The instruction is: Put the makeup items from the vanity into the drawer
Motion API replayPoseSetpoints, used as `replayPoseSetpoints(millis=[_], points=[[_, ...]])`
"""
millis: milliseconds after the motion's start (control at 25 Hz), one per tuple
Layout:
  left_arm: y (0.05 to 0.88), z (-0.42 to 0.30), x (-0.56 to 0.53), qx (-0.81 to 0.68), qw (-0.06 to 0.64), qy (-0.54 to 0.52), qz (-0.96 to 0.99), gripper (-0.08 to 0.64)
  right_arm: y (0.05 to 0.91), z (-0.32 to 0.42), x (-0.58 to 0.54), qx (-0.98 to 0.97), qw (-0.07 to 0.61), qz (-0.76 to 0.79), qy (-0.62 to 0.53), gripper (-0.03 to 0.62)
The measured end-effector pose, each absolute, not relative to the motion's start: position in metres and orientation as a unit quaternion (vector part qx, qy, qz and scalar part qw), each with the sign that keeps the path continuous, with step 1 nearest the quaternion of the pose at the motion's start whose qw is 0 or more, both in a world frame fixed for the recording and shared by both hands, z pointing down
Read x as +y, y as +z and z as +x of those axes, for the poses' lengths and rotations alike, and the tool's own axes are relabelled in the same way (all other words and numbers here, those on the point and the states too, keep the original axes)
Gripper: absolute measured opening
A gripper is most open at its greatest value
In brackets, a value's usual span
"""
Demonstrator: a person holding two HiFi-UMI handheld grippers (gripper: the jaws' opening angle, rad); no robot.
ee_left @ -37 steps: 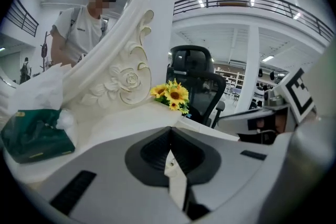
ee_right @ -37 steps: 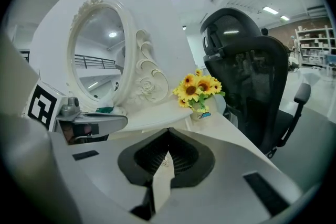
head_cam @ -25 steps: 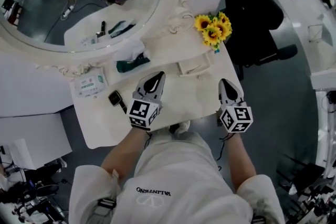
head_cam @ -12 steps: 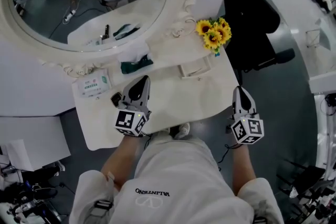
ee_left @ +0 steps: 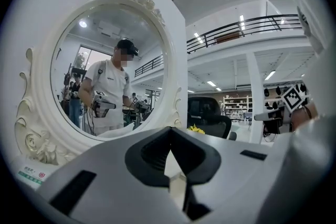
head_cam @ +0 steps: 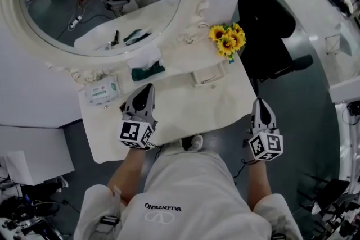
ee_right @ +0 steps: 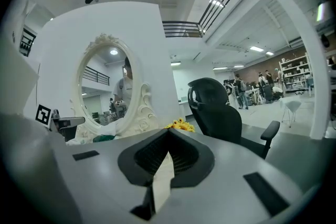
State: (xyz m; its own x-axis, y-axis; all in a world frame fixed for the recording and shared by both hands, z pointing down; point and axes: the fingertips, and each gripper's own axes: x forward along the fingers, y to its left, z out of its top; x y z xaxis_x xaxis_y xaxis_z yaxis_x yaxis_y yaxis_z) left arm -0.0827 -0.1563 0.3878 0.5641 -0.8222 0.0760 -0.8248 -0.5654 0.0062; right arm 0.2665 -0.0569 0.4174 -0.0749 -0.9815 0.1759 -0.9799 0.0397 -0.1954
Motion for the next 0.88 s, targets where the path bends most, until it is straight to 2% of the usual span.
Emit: replayPoseSetpoints(millis=[880], points=[[0.387, -0.078, -0.142, -0.466, 0.020, 0.033, 0.884, 0.003, 0.412, 0.261, -0.050, 0.732, 0.012, -0.669, -0.128, 0.009]])
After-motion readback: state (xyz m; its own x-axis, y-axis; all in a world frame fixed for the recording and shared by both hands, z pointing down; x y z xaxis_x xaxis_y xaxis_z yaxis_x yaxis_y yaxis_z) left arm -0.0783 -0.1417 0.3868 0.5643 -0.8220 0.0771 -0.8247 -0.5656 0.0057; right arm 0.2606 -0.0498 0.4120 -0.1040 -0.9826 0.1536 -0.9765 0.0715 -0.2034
